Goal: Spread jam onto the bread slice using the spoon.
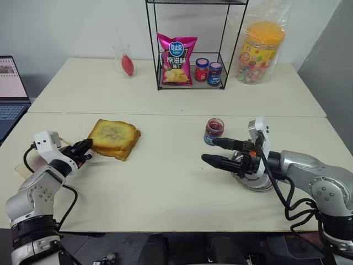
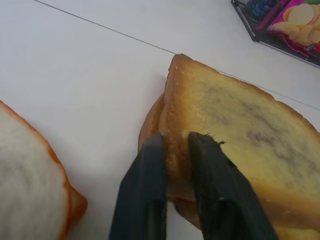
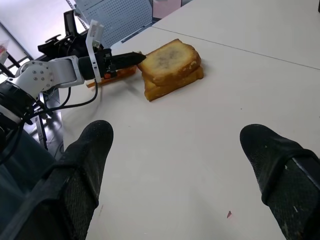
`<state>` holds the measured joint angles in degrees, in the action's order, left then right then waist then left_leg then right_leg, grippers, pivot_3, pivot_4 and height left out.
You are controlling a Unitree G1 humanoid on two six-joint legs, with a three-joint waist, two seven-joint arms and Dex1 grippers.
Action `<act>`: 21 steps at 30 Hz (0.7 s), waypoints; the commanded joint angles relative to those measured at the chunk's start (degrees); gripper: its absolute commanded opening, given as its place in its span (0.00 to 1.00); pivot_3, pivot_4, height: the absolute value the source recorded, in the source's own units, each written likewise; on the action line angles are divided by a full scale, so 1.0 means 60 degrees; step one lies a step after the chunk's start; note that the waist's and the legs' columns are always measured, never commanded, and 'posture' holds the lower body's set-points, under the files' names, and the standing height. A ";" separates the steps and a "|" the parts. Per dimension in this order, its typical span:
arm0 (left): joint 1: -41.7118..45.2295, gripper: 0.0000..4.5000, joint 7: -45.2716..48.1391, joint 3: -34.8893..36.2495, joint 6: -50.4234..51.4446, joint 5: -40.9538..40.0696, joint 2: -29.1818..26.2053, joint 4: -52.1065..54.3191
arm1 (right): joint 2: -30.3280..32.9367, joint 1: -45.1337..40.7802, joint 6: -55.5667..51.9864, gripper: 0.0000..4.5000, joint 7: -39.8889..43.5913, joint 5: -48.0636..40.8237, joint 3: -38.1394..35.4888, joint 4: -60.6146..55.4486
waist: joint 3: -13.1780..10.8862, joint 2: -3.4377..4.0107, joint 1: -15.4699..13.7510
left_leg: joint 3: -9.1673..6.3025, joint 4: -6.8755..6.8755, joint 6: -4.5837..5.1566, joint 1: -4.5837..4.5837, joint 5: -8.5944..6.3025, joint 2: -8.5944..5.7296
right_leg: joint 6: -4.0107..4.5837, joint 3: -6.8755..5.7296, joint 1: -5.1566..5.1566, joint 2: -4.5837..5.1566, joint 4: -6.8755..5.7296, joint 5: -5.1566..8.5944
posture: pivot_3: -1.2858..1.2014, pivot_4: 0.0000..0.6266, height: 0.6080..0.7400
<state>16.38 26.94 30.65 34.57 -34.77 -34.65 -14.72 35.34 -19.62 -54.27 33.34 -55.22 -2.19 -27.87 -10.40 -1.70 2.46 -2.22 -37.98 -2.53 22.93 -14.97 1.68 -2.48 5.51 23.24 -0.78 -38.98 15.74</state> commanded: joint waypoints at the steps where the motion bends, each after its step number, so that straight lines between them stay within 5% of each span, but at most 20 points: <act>1: 0.0293 0.00 0.0024 0.0091 -0.0203 0.0058 -0.0253 0.0186 | -0.0018 -0.0151 0.0111 1.00 -0.0073 -0.0094 -0.0315 -0.0215 | 0.0000 0.0000 -0.0009 | 0.0000 0.0000 0.0000 0.0000 0.0000 0.0000 | 0.0000 0.0000 0.0000 0.0000 0.0000 0.0000 | 0.52 0.24 1.00; 12: 0.1458 0.00 0.1187 -0.0336 0.1901 -0.1250 -0.1755 0.2181 | 0.0590 0.0303 -0.0440 1.00 0.0033 -0.1035 -0.0957 -0.0638 | -0.0016 -0.0027 -0.0067 | -0.0016 0.0001 0.0000 0.0016 0.0000 0.0000 | -0.0002 -0.0017 0.0005 -0.0001 0.0005 0.0002 | 0.52 0.24 1.00; 16: 0.2219 0.00 0.3092 -0.1739 0.2934 -0.1827 -0.2859 0.3137 | 0.1056 0.0537 -0.0767 1.00 0.0050 -0.1739 -0.1278 -0.0948 | -0.0018 -0.0023 -0.0067 | -0.0002 0.0009 0.0000 0.0010 0.0000 -0.0003 | -0.0012 -0.0005 0.0005 -0.0001 0.0008 0.0008 | 0.52 0.24 1.00; 21: 0.2828 0.00 0.4387 -0.2710 0.3427 -0.2210 -0.3189 0.3552 | 0.1377 0.0834 -0.0885 1.00 -0.0091 -0.2248 -0.1458 -0.1227 | -0.0019 -0.0021 -0.0042 | 0.0003 0.0012 0.0000 0.0004 -0.0001 0.0000 | -0.0030 -0.0002 0.0005 -0.0007 0.0006 0.0030 | 0.52 0.24 1.00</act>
<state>31.36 50.04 15.19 53.82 -46.01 -52.17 3.74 42.77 -14.75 -59.45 32.86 -66.22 -8.88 -33.29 -10.51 -1.83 2.21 -2.22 -37.91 -2.53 22.96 -14.98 1.70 -2.66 5.50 23.28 -0.84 -38.95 15.92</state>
